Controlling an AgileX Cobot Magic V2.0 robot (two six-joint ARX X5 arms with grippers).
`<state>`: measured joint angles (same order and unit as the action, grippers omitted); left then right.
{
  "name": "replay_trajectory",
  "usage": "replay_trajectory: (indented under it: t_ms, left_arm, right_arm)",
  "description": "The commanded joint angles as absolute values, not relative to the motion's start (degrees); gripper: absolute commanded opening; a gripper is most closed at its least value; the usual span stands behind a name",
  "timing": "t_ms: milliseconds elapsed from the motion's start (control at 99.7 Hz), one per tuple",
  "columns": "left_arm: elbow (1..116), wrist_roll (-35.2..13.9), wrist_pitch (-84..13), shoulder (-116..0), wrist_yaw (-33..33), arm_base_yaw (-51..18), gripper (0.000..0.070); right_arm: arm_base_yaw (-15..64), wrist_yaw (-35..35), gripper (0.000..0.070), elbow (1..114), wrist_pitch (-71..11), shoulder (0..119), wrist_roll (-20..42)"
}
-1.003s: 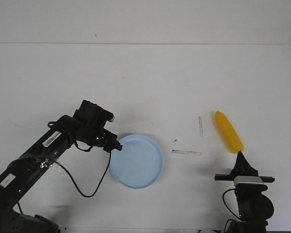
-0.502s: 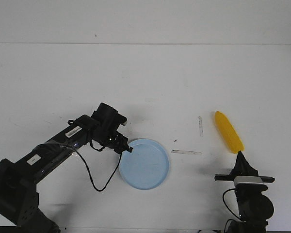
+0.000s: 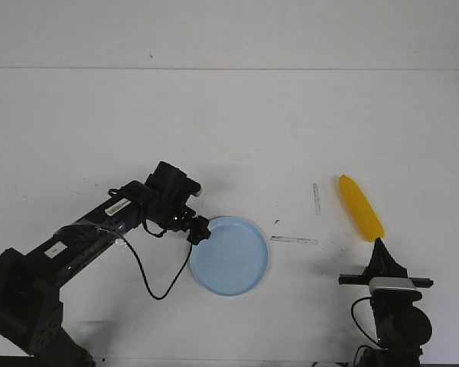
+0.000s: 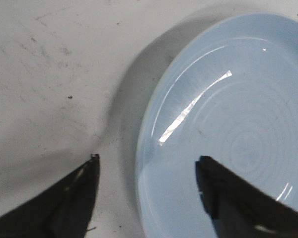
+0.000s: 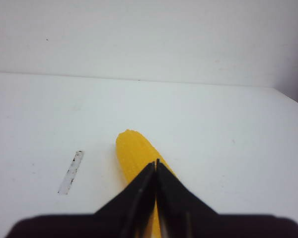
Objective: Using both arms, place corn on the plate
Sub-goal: 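Release the plate and retract the left gripper to rest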
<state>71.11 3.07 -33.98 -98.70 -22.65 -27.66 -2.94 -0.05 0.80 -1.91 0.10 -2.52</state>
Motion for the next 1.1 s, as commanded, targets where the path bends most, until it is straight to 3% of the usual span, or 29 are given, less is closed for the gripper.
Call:
replay_trajectory:
  t_ms: [0,261,572,692,843,1093]
  left_arm:
    - [72.4,3.3,-34.7,-99.5,-22.9,-28.1,0.0531]
    - [72.7,1.9,-33.6,-93.5,-21.6,-26.5,0.0575]
    - [72.7,5.1,-29.4,-76.4,-10.0,-17.9,0.0556]
    - [72.6,5.7,-30.5,-70.5,-10.0,-12.1,0.0454]
    - [71.3,8.8,-33.8,-63.9,-10.1,-4.6,0.0192]
    - [61.3,8.8,-32.8,-50.4,-9.7,3.0,0.0000]
  right_arm:
    - [-2.9,-0.1,0.0010,0.7,-1.3,0.1,-1.5]
    - [-2.9,0.0,0.0010,0.7,-1.3,0.1,-1.5]
    - [-2.9,-0.1,0.0010,0.7,-1.3,0.1,-1.5]
    - [-2.9,0.0,0.0010,0.7,-1.3,0.1,-1.5]
    - [-2.9,0.0,0.0010,0.7,-1.3,0.1,-1.5]
    - [-2.9,0.0,0.0010,0.7,-1.2,0.1,-1.5]
